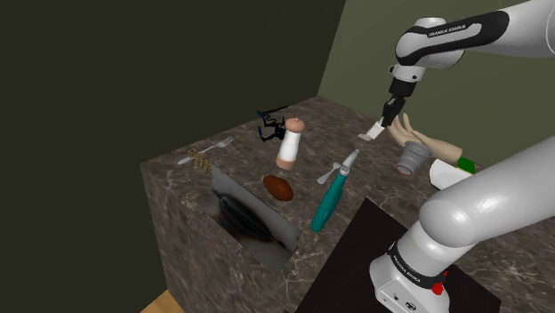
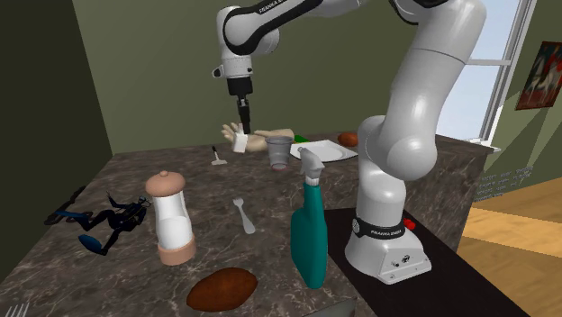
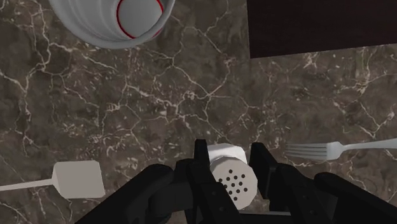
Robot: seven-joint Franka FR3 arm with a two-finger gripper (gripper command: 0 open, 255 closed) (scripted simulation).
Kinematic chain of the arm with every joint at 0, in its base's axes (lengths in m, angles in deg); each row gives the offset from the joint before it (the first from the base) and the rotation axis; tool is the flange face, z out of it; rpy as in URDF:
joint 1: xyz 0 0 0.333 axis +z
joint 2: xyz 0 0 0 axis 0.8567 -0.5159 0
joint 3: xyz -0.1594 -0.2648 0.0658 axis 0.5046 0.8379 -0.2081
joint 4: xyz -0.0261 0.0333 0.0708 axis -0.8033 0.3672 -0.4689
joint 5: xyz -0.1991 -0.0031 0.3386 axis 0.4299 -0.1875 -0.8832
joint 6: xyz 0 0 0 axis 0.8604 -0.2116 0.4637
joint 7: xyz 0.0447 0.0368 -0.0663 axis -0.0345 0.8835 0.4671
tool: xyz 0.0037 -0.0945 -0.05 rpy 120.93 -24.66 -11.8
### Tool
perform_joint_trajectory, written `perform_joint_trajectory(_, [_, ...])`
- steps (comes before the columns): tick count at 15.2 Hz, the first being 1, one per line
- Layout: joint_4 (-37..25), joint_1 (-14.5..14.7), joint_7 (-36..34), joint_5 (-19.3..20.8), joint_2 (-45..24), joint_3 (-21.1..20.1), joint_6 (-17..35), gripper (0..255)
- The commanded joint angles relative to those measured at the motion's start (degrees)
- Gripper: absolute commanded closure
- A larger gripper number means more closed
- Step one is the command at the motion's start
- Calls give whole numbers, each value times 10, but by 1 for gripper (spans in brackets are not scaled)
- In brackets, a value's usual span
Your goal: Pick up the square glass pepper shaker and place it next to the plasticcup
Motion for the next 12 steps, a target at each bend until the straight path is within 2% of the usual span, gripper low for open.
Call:
perform_joint_trajectory(1, [11,0,1,0,-5,3,17,255])
perform_joint_trajectory(12, [69,0,3,-2,-39,17,107,255])
